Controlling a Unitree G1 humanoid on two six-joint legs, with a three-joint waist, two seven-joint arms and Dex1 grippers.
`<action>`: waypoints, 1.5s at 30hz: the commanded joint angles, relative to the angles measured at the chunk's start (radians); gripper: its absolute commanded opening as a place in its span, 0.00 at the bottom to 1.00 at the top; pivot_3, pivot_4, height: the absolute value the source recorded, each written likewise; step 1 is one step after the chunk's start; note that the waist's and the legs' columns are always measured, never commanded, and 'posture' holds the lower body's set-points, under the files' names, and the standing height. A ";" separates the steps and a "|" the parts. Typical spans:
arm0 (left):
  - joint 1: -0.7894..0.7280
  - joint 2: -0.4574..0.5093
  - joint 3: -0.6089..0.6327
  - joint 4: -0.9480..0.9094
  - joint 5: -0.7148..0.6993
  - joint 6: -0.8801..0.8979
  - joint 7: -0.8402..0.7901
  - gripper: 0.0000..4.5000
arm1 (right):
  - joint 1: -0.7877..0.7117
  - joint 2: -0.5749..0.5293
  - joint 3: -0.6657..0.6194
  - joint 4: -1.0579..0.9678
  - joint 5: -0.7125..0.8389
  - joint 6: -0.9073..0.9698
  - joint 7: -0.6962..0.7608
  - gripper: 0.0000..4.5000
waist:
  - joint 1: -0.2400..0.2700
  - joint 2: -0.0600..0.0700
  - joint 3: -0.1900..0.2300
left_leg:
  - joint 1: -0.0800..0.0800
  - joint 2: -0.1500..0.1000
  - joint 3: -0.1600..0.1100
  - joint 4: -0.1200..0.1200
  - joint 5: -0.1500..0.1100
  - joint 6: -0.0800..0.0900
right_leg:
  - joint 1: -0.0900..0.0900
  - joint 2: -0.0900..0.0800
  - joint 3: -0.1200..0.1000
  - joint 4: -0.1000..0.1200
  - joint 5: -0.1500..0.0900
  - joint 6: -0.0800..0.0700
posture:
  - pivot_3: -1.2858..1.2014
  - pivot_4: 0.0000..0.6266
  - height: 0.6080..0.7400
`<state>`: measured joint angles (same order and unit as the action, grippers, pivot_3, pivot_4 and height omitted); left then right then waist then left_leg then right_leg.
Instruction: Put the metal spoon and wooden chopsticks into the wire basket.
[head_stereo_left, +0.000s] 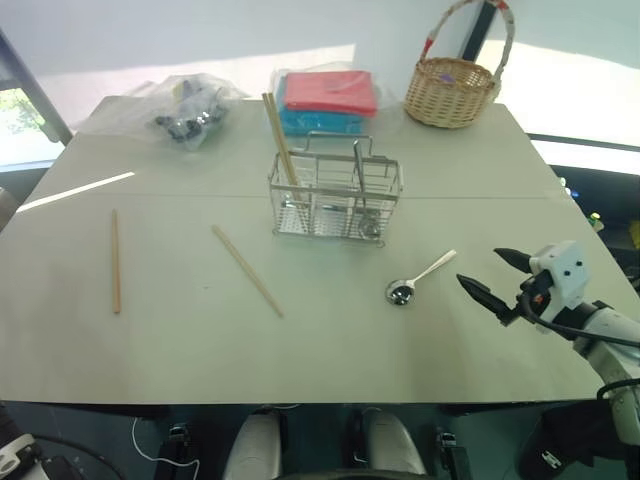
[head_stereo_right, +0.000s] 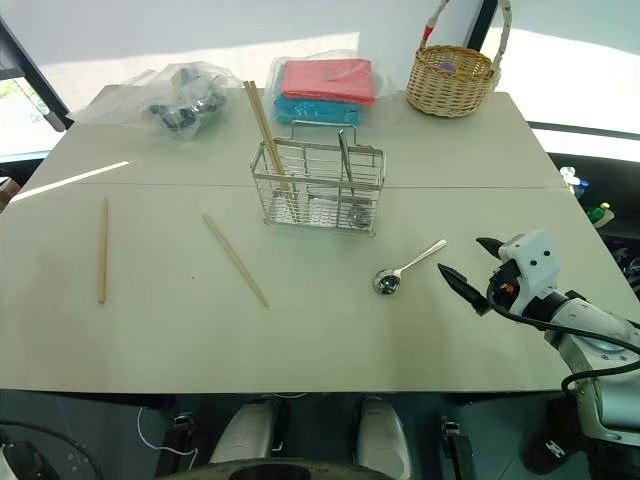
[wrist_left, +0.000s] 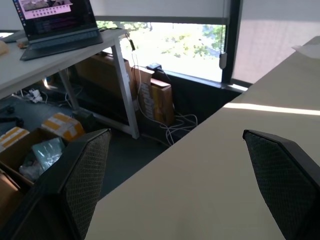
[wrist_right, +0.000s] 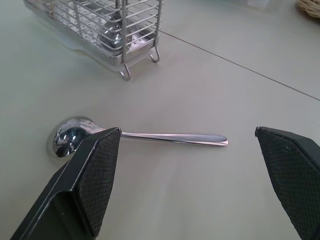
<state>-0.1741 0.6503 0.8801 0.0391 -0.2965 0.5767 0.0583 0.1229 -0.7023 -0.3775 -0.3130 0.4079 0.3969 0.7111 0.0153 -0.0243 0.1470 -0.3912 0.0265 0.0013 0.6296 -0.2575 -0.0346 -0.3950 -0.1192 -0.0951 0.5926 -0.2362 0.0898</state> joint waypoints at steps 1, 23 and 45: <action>-0.025 0.031 0.013 -0.009 -0.005 -0.023 0.000 0.99 | 0.004 0.006 -0.015 -0.024 0.005 -0.016 -0.006 0.99 | 0.000 0.000 0.000 | 0.000 0.000 0.000 0.000 0.000 0.000 | 0.000 0.000 0.000 0.000 0.000 0.000 | 0.52 0.24 0.72; -0.079 0.114 -0.127 -0.158 -0.170 0.025 -0.304 0.99 | -0.241 -0.240 0.046 0.175 -0.069 -0.156 0.212 0.99 | -0.001 -0.001 0.000 | 0.000 0.000 0.001 0.001 0.000 0.000 | 0.000 0.000 0.000 0.001 0.000 0.000 | 0.52 0.24 0.72; -0.499 0.256 -0.984 -0.267 -0.264 0.037 -1.214 0.99 | -0.942 -0.164 0.681 0.905 -0.456 -0.881 0.825 0.99 | -0.008 0.005 0.009 | 0.001 -0.003 0.005 0.002 0.001 0.000 | 0.001 0.003 0.002 0.003 0.003 0.005 | 0.52 0.24 0.72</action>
<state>-0.6465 0.9079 -0.0870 -0.2313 -0.5748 0.6288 -1.1196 -0.7822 -0.8677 0.3012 0.5641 -0.0303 -0.4463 1.5238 0.0070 -0.0189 0.1558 -0.3902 0.0239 0.0060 0.6312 -0.2562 -0.0345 -0.3944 -0.1163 -0.0935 0.5954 -0.2335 0.0943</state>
